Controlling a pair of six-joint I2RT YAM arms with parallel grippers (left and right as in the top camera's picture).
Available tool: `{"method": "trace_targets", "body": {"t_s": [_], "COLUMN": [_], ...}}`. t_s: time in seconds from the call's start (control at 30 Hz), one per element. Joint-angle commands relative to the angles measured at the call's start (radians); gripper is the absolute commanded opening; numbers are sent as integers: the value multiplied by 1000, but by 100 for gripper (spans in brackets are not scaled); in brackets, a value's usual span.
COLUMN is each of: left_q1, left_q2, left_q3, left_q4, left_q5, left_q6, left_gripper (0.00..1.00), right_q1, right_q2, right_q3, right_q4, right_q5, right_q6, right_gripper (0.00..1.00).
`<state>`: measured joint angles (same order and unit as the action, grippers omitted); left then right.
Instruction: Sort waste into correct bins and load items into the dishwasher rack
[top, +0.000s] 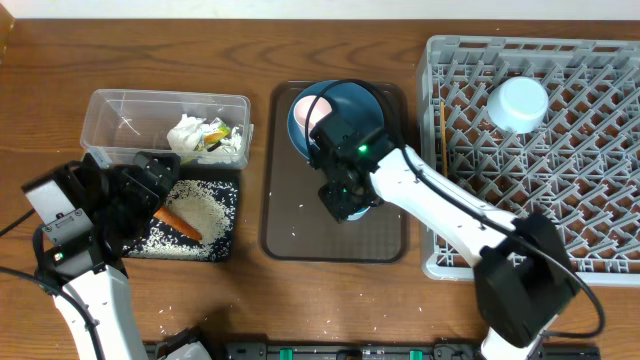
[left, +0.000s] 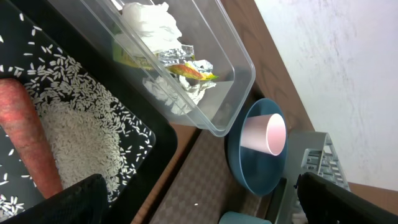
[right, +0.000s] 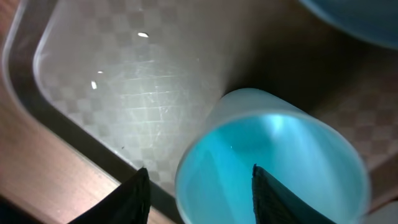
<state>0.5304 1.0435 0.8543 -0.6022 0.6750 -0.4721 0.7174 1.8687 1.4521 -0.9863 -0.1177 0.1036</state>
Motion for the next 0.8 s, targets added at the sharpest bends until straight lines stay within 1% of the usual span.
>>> {"method": "trace_targets", "body": {"t_s": [0.0,0.1,0.13,0.2,0.37,0.43,0.63,0.77], "left_q1": [6,6,6,6,6,6,6,6], "left_q2": [-3,-3,-3,-3,-3,-3,-3,-3], "left_q3": [19,19,19,19,19,19,19,19], "left_q4": [-2,-2,-2,-2,-2,-2,-2,-2], "left_q5": [6,6,6,6,6,6,5,6], "left_q6": [0,0,0,0,0,0,0,0], "left_gripper": [100,100,100,100,100,100,100,100], "right_q1": [-12,-14,-17,-26,-69,-94,-177,-188], "right_q2": [-124,-213,-246,-307,-430,-457,-483,-483], "right_q3": [27,27,27,27,27,27,26,26], "right_q4": [-5,-9,-14,-32,-168,-223,-296,-298], "right_q5": [1,2,2,14,138,167,170,170], "right_q6": [5,4,4,4,6,27,38,38], "right_gripper": [52,57,67,80,87,99,99,99]}}
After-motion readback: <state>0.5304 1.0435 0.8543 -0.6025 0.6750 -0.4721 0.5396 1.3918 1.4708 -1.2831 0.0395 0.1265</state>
